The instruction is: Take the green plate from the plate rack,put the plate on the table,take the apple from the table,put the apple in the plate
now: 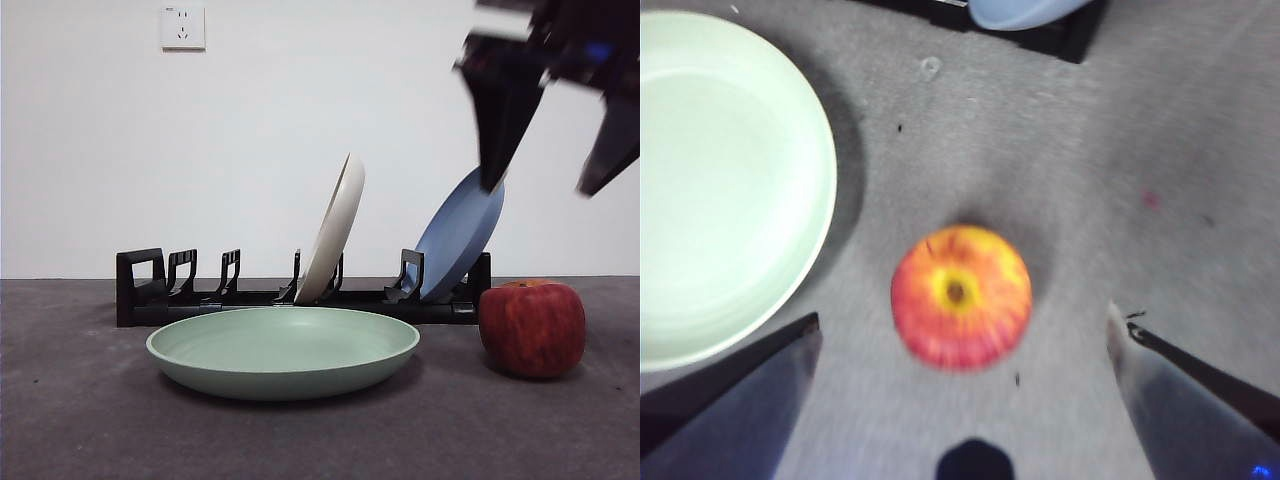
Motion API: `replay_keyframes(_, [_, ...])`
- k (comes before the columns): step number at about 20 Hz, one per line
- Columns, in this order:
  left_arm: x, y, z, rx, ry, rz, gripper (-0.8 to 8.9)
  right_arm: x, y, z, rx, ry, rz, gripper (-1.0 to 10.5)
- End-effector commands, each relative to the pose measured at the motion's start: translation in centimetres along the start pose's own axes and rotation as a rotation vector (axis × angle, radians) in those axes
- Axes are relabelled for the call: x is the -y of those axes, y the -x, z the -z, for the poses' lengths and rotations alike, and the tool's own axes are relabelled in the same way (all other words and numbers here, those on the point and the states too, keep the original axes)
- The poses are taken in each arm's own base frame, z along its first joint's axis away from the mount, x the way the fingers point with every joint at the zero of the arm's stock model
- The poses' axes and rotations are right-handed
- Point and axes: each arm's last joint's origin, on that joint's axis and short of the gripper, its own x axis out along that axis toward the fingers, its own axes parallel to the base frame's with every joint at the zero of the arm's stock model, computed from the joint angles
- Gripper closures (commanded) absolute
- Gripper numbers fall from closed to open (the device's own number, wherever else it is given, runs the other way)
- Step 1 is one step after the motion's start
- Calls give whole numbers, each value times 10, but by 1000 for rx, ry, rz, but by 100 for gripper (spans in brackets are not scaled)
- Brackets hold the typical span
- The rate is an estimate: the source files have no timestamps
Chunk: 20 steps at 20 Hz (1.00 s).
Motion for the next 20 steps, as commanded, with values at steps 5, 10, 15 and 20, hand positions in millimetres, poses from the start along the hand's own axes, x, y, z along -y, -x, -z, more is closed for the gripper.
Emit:
replay_keyframes(5, [-1,-9,5,-28,9,-13,687,-6,-43,-5,-74,35,-1,469])
replay_keyframes(10, [-1,-15,7,-45,9,-29,687,-6,-61,-5,-124,45,5,469])
replay_keyframes(15, [-1,-15,7,-44,9,-30,687,1,-78,-3,-193,23,-23,469])
replay_keyframes(20, [-2,-15,7,-35,9,-53,687,3,-84,2,-258,18,-40,634])
